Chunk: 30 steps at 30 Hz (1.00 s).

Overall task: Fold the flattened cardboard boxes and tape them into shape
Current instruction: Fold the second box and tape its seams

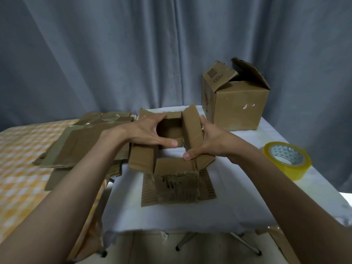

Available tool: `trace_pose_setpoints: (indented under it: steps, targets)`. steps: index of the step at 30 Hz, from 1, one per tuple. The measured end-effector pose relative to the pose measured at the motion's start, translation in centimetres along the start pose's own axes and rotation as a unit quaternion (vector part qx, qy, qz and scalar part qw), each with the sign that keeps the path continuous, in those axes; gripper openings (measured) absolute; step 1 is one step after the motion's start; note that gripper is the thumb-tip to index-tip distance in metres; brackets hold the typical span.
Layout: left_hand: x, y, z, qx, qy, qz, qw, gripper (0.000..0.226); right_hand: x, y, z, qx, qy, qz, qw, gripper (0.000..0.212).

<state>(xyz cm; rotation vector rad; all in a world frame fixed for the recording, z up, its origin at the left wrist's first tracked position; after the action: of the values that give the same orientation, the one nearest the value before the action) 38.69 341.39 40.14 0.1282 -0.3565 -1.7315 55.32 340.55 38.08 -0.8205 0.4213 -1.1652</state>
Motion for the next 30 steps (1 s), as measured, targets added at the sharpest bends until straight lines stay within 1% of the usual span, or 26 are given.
trace_pose_setpoints:
  steps: [1,2,4,5,6,7,9,10,11,12,14,17,18,19,20,21,22,23,24,25,26,28,30]
  targets:
    - [0.4,0.3,-0.1,0.002,0.002,-0.015,1.0,0.128,-0.1,-0.1,0.1,0.0,0.003,0.002,1.0,0.135]
    - [0.8,0.4,-0.3,-0.009,-0.002,-0.022,1.0,0.126,-0.2,0.0,0.1,-0.005,0.004,0.005,1.0,0.134]
    - [1.2,-0.2,-1.4,-0.039,-0.027,0.006,0.999,0.139,-0.3,-0.1,0.1,-0.024,0.001,0.015,1.0,0.126]
    - [1.3,-0.6,-1.8,-0.047,-0.035,0.023,0.998,0.145,-0.2,-0.4,0.2,-0.033,0.002,0.025,0.999,0.115]
    - [1.3,-1.0,-2.1,-0.047,-0.038,0.03,0.998,0.148,-0.3,-0.6,0.4,-0.047,0.007,0.034,0.998,0.1]
    - [1.3,-1.3,-2.2,-0.043,-0.036,0.03,0.998,0.15,-0.4,-0.9,0.8,-0.066,0.022,0.046,0.997,0.08]
    - [1.1,-1.6,-2.1,-0.033,-0.028,0.027,0.999,0.152,-0.6,-1.8,1.8,-0.114,0.07,0.065,0.989,0.026]
    - [1.1,-1.7,-2.1,-0.03,-0.024,0.025,0.999,0.152,-0.7,-2.2,2.0,-0.131,0.089,0.077,0.984,0.021]
    - [1.0,-1.7,-2.0,-0.026,-0.017,0.023,0.999,0.151,-0.9,-2.5,1.9,-0.13,0.106,0.09,0.982,0.03]
    - [1.0,-1.6,-2.0,-0.022,-0.008,0.017,1.0,0.15,-1.1,-2.8,1.5,-0.098,0.119,0.101,0.983,0.036]
    - [1.1,-1.0,-1.8,-0.012,0.016,-0.011,1.0,0.144,-1.1,-3.9,0.0,-0.006,0.13,0.135,0.982,0.041]
    - [1.6,-0.3,-0.7,0.057,0.072,-0.066,0.994,0.119,-1.4,-4.1,-3.3,0.129,0.111,0.157,0.973,0.042]
    - [1.7,-0.7,0.1,0.089,0.104,-0.059,0.989,0.114,-1.6,-3.8,-3.9,0.152,0.112,0.157,0.969,0.041]
    - [1.8,-1.6,1.1,0.123,0.149,-0.032,0.981,0.107,-1.7,-3.6,-4.2,0.16,0.117,0.154,0.968,0.042]
    - [2.0,-2.8,2.2,0.156,0.205,0.0,0.966,0.093,-1.8,-3.5,-4.2,0.161,0.123,0.151,0.968,0.042]
    - [2.3,-3.9,3.4,0.189,0.262,0.024,0.946,0.071,-1.8,-3.4,-4.1,0.159,0.126,0.146,0.968,0.043]
    - [2.8,-4.5,4.2,0.214,0.308,0.033,0.926,0.046,-1.9,-3.2,-4.1,0.154,0.129,0.141,0.97,0.045]
    - [3.2,-4.5,4.7,0.236,0.339,0.031,0.91,0.03,-1.8,-3.1,-4.0,0.146,0.131,0.138,0.971,0.046]
    - [3.5,-4.2,4.8,0.256,0.353,0.024,0.9,0.024,-1.8,-3.0,-3.9,0.136,0.135,0.135,0.972,0.048]
    - [3.6,-3.7,4.5,0.27,0.352,0.016,0.896,0.026,-1.7,-3.0,-3.7,0.127,0.138,0.132,0.973,0.05]
    - [3.6,-2.8,4.1,0.265,0.347,0.002,0.9,0.03,-1.7,-2.9,-3.6,0.12,0.14,0.13,0.974,0.049]
    - [3.5,-0.4,3.2,0.207,0.34,-0.044,0.916,0.036,-1.6,-2.8,-3.4,0.109,0.142,0.128,0.976,0.046]
    - [2.7,1.2,1.5,0.139,0.311,-0.062,0.938,0.041,-1.5,-2.8,-3.3,0.101,0.144,0.127,0.976,0.043]
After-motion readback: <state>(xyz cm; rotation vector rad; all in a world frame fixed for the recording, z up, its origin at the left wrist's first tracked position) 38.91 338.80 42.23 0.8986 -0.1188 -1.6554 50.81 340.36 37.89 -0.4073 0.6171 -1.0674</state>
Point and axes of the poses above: each hand's wrist, its own x-axis away from the middle knuckle, its own z-axis out of the back of the hand, y = z × x, the point moved 10 cm from there along -x, towards the middle knuckle, and after that the axes turned 4 degrees about y, right-handed, at the moved point
